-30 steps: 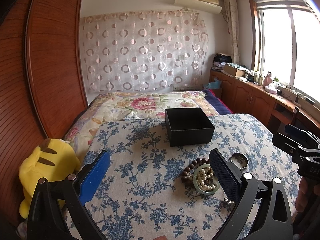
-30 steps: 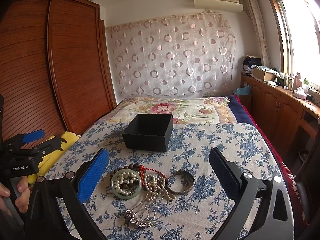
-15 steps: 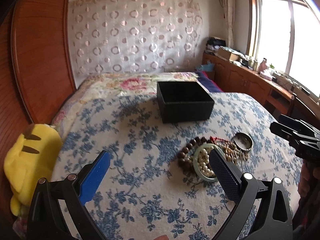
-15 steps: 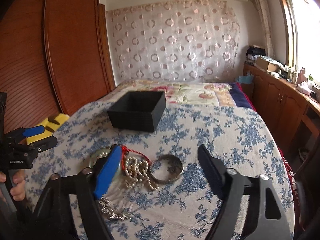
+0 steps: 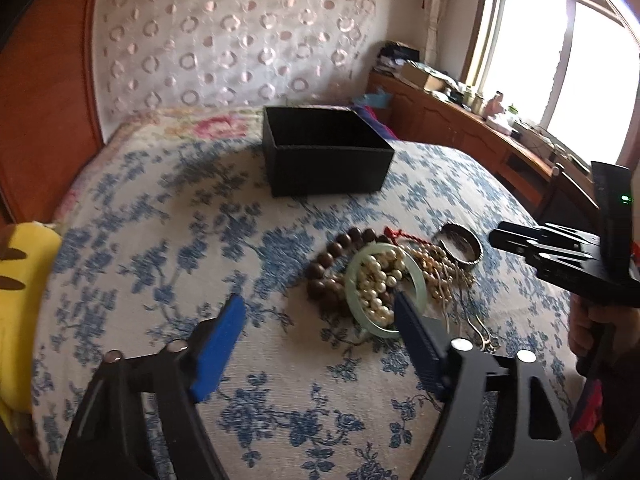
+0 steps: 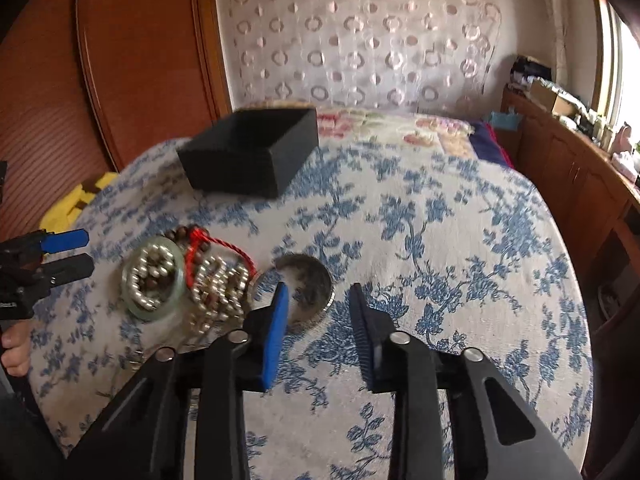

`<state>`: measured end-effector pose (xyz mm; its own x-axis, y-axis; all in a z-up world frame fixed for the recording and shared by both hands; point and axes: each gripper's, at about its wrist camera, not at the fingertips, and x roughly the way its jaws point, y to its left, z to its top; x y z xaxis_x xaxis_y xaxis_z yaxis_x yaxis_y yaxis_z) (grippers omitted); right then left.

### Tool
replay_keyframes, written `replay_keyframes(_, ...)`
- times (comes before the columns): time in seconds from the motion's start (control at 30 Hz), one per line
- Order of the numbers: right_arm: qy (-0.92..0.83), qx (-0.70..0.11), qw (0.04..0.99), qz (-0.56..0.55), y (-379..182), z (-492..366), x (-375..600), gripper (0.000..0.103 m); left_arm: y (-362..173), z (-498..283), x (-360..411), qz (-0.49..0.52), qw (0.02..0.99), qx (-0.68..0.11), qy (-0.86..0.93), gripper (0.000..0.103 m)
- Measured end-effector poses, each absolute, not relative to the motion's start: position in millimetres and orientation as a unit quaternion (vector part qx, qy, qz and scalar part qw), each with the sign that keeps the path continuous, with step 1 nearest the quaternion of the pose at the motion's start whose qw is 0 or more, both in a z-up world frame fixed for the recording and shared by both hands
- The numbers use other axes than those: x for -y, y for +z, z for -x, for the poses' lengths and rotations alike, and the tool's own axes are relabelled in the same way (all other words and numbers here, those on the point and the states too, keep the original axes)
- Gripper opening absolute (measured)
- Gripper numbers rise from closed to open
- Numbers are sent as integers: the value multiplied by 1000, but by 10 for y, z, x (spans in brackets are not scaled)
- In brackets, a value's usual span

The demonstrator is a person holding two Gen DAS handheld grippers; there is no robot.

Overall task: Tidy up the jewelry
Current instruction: 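Grasp the green jade bangle with the left tool while the right tool grasps the silver bangle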

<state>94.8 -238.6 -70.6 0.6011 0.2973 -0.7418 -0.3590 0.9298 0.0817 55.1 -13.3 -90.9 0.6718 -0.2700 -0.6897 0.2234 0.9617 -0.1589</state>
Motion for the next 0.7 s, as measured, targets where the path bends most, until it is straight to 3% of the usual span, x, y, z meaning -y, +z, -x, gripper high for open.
replay_keyframes(0.23, 185, -428, 884, 46, -791, -1087, 2372, 21, -1028, -692, 164, 52, 895, -415, -156, 32)
replay_keyframes(0.53, 189, -430, 881, 51, -773, -1115, 2357, 21, -1073, -831, 247, 59, 883, -433, -172, 19)
replay_keyframes(0.7, 196, -433, 878, 56, -801, -1179, 2310, 17, -1075, -923, 269, 55, 884, -433, -168, 18)
